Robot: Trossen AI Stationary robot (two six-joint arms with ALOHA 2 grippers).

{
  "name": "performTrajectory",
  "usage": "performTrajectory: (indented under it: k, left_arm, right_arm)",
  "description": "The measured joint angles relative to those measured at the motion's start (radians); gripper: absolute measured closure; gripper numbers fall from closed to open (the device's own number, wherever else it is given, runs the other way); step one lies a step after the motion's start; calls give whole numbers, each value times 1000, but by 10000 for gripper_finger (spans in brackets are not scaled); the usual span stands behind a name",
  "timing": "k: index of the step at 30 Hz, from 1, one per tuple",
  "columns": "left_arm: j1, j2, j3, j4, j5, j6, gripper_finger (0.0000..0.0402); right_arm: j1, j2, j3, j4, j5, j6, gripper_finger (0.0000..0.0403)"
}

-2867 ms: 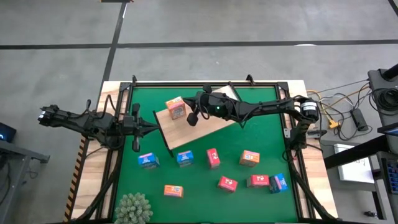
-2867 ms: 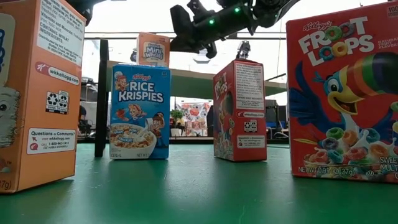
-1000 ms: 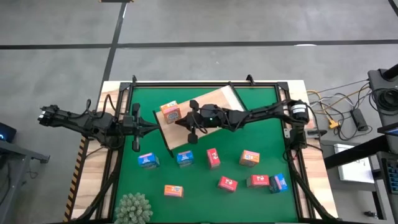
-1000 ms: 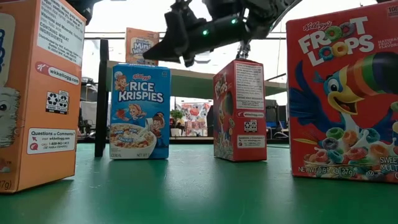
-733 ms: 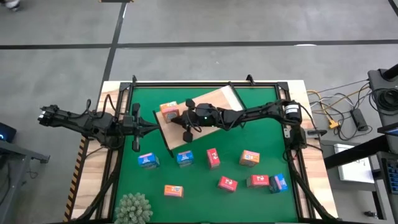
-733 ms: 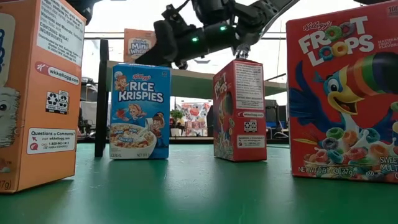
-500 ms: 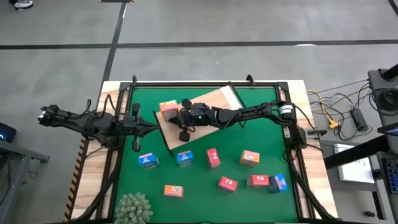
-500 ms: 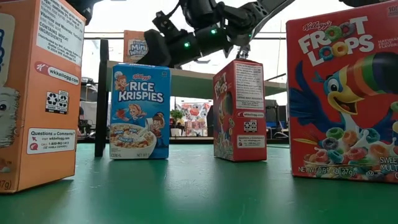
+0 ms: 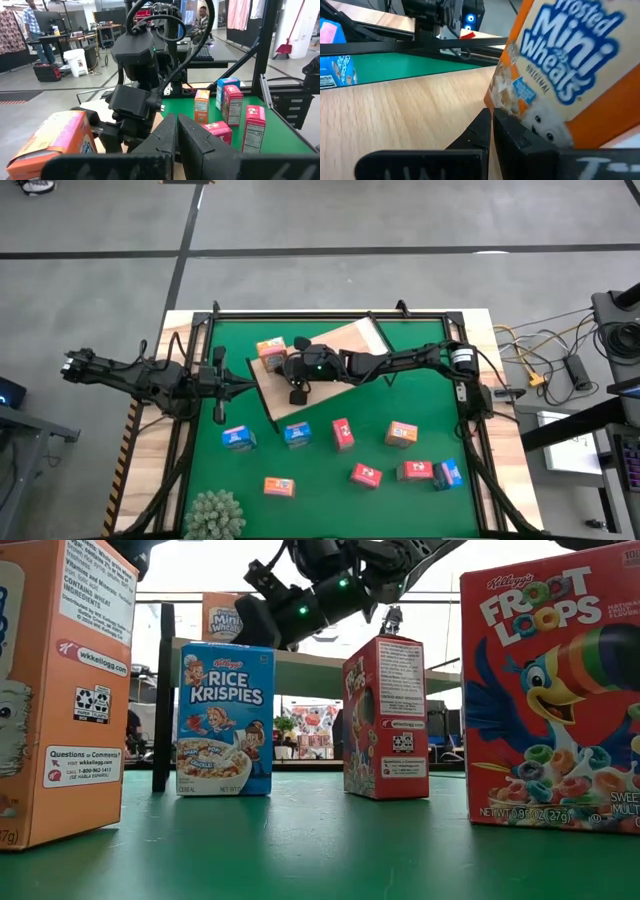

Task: Stack cereal on shelf
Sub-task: Put the top middle orange cereal box on the shelf

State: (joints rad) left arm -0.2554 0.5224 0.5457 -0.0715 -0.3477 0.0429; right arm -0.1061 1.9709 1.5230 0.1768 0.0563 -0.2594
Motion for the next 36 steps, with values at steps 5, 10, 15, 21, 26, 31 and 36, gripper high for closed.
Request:
performTrajectory:
  k: [5, 10, 15, 21, 26, 31, 36]
  left_arm:
    - [0, 0, 0, 0, 0, 0, 402]
    - [0, 0, 0, 0, 0, 0, 402]
    - [0, 3, 0, 3, 0, 0, 402]
    - [0, 9, 0, 14, 0, 0, 402]
    - [0, 11, 0, 21, 0, 0, 402]
    - [0, 10, 0, 18, 0, 0, 402]
    - [0, 10, 0, 11, 0, 0, 402]
  right_arm:
    - [-3, 0, 0, -9, 18, -3, 394]
    - [-7, -2, 0, -15, 30, -1, 394]
    - [-7, -2, 0, -19, 31, -4, 394]
    - [-14, -2, 0, -24, 22, -6, 394]
    - [-11, -5, 8, -56, 24, 1, 394]
    - [-1, -20, 15, -104, 27, -11, 394]
    - [-1, -34, 18, -104, 27, -18, 394]
